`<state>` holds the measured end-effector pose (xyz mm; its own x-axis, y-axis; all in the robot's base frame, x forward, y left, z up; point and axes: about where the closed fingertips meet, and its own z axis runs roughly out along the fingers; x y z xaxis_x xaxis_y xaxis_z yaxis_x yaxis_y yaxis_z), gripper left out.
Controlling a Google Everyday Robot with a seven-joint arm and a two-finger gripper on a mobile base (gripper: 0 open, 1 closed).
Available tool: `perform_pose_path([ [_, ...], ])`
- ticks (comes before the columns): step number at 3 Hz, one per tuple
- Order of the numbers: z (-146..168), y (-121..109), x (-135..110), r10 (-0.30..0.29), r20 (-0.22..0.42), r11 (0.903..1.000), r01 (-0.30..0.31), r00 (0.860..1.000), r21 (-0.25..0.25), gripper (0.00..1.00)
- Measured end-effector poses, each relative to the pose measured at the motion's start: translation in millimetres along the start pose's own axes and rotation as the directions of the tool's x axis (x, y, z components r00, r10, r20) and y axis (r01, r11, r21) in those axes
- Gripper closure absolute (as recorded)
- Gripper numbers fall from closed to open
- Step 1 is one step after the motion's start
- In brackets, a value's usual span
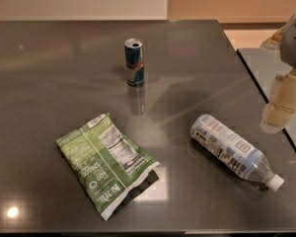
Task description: Pick blue plastic bottle
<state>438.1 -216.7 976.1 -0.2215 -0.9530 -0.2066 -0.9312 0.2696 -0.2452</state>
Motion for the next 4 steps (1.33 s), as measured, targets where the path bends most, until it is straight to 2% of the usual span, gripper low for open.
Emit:
perform_pose_path([
  [2, 2.3, 6.3, 0.6, 0.017, -0.013, 0.9998, -0.017, 1.000, -0.002, 0.00],
  [4, 30.0, 42.8, 0.7, 0.095, -0.069, 0.9924, -0.100, 0.993, -0.071, 0.00],
])
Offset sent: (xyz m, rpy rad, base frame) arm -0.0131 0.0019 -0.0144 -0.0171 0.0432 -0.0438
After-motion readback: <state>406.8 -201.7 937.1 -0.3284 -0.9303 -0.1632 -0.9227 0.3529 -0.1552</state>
